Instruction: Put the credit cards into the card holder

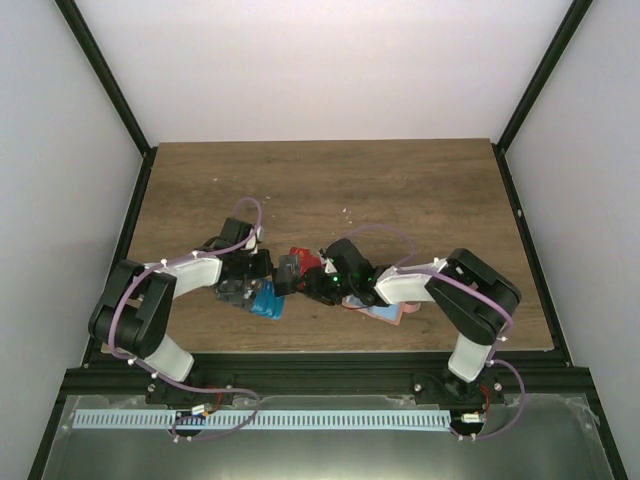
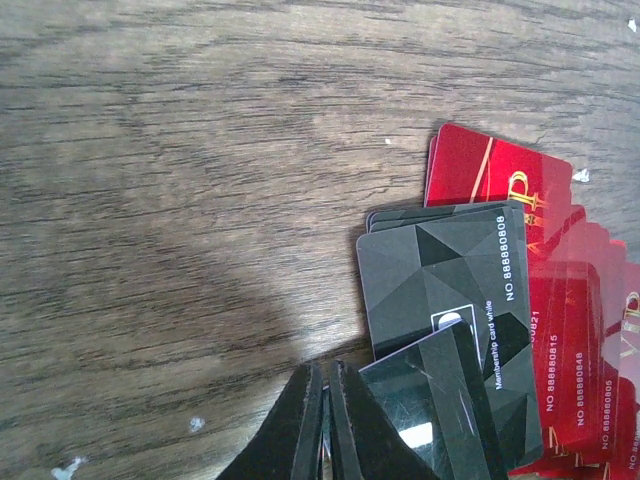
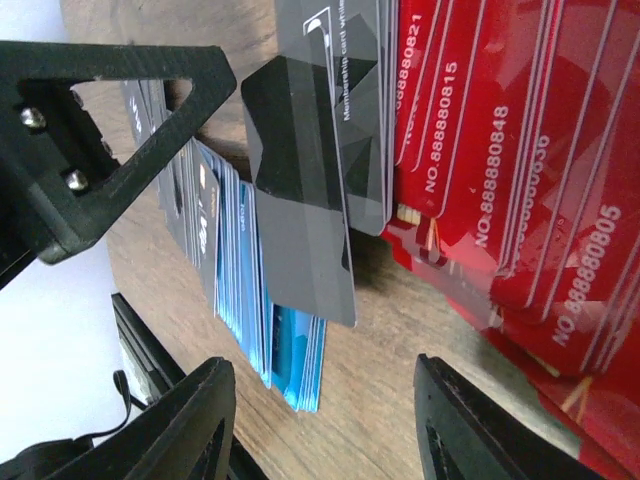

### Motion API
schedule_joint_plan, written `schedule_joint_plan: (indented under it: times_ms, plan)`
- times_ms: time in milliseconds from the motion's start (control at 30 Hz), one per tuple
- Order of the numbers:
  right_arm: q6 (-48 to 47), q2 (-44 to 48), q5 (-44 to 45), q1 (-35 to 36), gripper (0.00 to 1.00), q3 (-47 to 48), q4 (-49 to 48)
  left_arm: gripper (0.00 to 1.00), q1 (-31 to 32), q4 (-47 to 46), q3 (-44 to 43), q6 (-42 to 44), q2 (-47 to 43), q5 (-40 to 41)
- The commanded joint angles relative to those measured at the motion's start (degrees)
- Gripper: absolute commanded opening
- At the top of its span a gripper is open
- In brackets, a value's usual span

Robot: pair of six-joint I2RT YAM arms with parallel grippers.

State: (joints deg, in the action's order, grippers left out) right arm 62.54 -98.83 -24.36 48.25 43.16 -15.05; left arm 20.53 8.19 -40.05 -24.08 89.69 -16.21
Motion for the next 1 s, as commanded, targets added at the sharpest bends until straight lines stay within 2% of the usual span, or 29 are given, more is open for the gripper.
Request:
schedule_joint_plan:
  times_ms: [0,667,867,967]
  plan:
    - [1.9,-2.3,0.8,0.4,0.51,2.5,-3.1,0.05,-0.2,-2.2,-0.6,0.6,1.3,-1.5]
    - [4.3,-9.4,-1.7,0.4,0.46,5.4,-7.0,0.04,-0.3,-2.9,0.9,-0.1,1.8,-2.2]
    - [5.2,-10.6,-2.9,0.4,0.39,5.8,-8.3,0.04,-0.2,-3.3,1.3,-0.1,1.8,-2.3]
    - [5.4,-10.9,-3.0,0.4,0.31,5.7,-8.7,0.04,-0.2,-3.4,1.5,-0.3,1.7,-2.3]
